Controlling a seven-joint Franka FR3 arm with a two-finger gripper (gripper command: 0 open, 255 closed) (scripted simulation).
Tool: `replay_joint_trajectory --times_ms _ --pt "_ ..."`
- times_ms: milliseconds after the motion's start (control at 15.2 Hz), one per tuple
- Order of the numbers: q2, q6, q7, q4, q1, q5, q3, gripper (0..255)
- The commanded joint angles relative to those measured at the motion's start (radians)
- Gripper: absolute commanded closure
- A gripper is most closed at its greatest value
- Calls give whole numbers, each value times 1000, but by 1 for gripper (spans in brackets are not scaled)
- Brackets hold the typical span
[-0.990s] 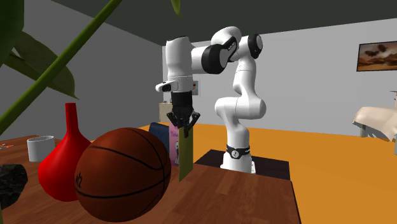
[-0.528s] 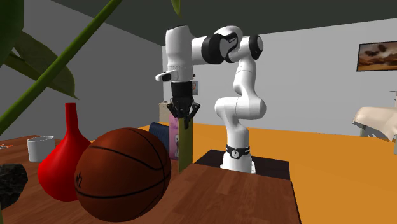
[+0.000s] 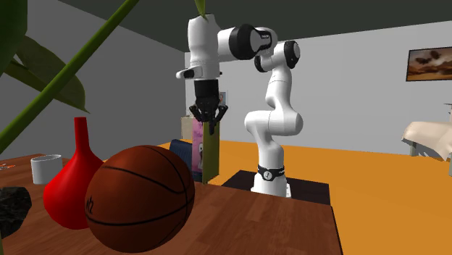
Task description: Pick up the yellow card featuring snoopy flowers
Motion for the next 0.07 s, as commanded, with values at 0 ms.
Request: replay_joint_trajectory --times_ms 0 --pt "0 -8 1 7 1 2 2 255"
